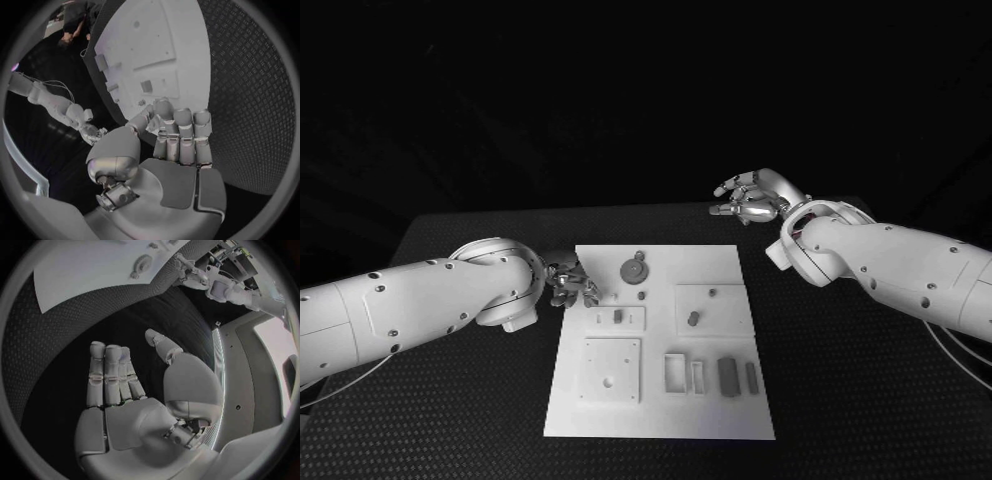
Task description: Assemble the parts on the task board
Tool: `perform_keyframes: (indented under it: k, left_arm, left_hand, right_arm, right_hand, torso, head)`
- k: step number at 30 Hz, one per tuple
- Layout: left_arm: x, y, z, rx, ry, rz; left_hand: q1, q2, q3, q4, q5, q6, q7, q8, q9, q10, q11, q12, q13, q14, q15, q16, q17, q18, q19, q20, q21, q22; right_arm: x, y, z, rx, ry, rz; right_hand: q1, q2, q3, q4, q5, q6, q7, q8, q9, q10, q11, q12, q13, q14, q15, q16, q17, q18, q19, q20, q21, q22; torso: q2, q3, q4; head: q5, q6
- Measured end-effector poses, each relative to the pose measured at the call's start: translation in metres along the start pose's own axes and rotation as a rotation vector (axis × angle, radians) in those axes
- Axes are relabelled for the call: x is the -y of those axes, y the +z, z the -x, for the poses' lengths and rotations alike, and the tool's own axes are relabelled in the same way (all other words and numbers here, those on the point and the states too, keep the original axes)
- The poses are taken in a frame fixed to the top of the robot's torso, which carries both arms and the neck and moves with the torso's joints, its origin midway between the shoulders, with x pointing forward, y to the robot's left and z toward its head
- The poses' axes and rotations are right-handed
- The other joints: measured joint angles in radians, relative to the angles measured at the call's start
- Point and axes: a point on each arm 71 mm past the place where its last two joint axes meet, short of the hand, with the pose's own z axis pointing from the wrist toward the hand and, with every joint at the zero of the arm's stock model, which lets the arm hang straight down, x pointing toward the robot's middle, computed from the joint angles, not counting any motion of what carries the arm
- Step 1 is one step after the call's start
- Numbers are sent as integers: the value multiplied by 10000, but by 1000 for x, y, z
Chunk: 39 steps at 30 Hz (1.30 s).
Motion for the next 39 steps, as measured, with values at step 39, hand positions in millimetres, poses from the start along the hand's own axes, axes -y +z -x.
perform_keyframes:
  k: [39]
  left_arm:
    - [1,7,-28,174,460,16]
  left_hand:
    - [-172,30,-61,-46,32,336,-102,63,-45,200,-195,191,182,224,-56,194,49,0,107,-36,123,-31]
  right_arm:
    - [1,-1,1,2,-11,0]
  right_hand:
    - [0,0,0,0,39,-35,-5,0,-6,0,0,0,-11,1,-1,0,-13,0,0,0,0,9]
  torso:
    - [-2,-4,-13]
  head:
    - [-26,-142]
